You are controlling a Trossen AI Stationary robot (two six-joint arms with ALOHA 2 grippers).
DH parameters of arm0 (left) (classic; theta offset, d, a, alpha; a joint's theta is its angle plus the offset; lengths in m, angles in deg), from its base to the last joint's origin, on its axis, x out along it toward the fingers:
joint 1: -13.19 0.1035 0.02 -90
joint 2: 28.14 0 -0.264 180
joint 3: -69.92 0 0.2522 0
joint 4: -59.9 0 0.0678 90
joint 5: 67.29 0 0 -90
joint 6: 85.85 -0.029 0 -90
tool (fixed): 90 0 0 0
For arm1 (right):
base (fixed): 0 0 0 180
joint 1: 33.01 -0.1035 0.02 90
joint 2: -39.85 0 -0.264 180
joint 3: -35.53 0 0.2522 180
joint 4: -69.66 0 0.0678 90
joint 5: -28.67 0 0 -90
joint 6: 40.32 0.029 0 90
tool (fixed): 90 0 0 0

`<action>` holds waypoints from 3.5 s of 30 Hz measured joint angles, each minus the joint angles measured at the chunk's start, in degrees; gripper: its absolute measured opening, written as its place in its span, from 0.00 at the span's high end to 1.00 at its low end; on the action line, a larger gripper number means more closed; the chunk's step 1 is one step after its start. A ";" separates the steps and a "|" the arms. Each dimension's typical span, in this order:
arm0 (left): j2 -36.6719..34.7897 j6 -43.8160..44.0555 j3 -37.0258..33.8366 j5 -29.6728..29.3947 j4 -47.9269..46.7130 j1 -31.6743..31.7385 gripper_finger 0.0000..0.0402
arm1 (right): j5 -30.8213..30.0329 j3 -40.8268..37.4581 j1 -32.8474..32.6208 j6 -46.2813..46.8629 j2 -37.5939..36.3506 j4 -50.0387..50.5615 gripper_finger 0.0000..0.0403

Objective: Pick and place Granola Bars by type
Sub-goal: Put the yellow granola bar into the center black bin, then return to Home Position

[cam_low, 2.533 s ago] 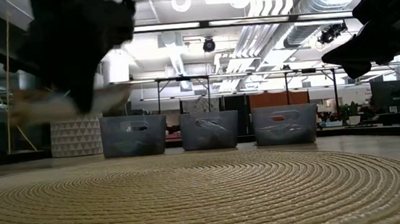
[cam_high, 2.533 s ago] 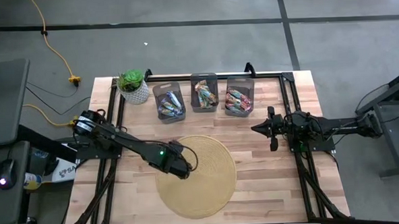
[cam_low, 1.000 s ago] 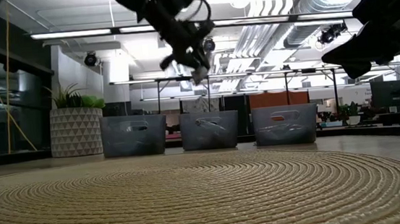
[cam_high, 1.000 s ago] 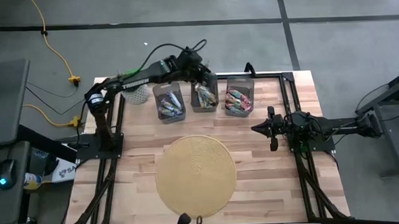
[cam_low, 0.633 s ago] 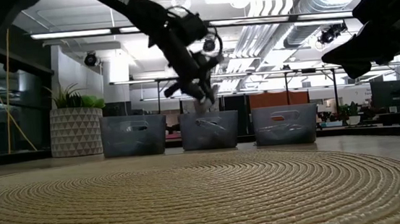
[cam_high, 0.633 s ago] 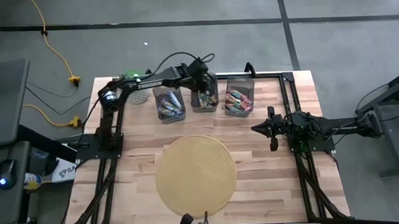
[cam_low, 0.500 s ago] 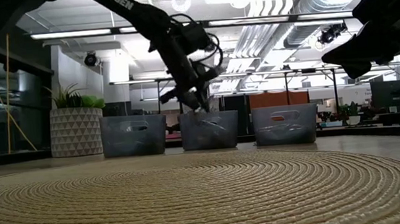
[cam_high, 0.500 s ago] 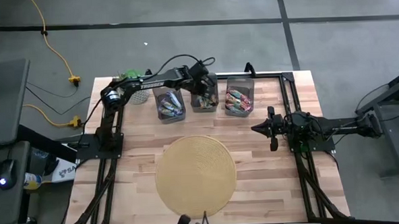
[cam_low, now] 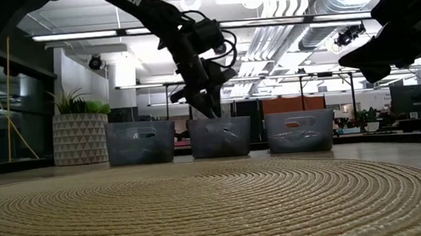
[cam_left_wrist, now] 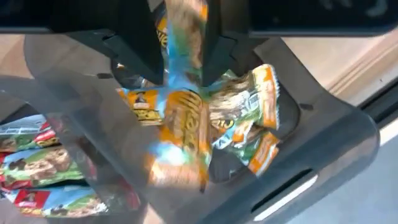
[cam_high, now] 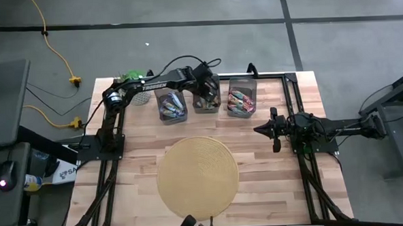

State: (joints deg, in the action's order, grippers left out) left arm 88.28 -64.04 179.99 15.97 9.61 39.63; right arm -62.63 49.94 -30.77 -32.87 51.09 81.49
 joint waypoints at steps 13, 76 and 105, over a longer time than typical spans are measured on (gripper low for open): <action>-0.29 -3.47 0.44 3.83 0.30 0.04 0.42 | 0.00 0.00 -0.01 0.01 0.00 0.00 1.00; -71.73 -1.85 -63.98 -8.32 52.60 -32.40 1.00 | 0.02 0.00 0.00 0.00 0.39 0.02 1.00; -115.48 -16.45 -82.94 -6.43 25.19 -36.22 1.00 | 0.00 0.00 -0.01 0.00 0.37 0.02 1.00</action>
State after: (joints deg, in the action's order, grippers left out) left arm -27.20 -80.49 97.05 9.54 34.80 3.41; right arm -62.63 49.94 -30.79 -32.87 51.47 81.51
